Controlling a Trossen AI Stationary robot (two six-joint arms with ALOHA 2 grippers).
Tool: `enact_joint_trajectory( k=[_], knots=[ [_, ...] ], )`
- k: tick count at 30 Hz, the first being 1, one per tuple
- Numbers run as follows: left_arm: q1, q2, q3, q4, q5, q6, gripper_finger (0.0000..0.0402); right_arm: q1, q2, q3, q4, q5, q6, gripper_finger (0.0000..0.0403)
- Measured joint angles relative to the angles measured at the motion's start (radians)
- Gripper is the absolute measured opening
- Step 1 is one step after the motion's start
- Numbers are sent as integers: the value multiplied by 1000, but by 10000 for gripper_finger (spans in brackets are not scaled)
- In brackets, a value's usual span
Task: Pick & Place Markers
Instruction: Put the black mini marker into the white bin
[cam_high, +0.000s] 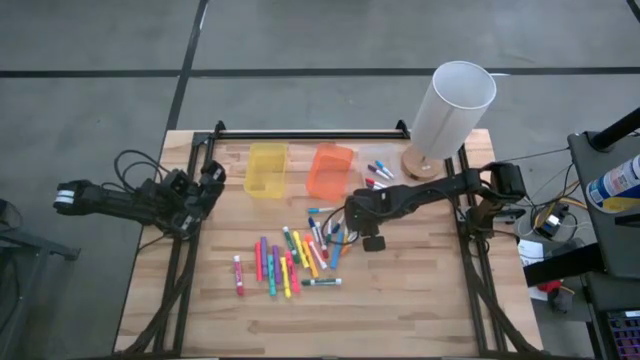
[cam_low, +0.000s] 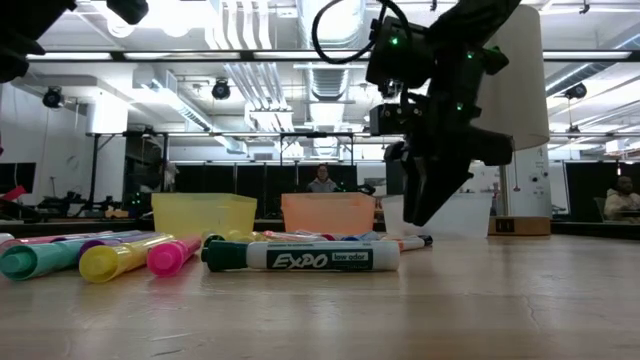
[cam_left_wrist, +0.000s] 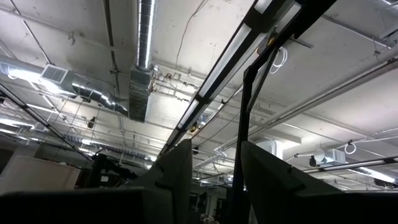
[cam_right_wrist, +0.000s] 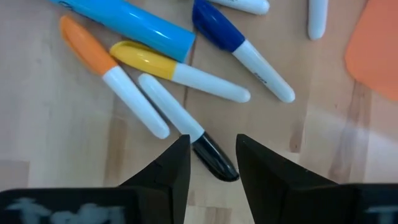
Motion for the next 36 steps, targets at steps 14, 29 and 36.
enact_joint_trajectory(
  k=[14,29,36],
  knots=[
    [0,0,0,-8,0,-5,133,-1,73,-15,50,-12,1,124],
    [0,2,0,-10,10,-19,133,0,154,120,-61,-32,32,48],
    [0,2,0,-18,11,-19,133,0,154,132,-64,-32,81,27]
  ],
)
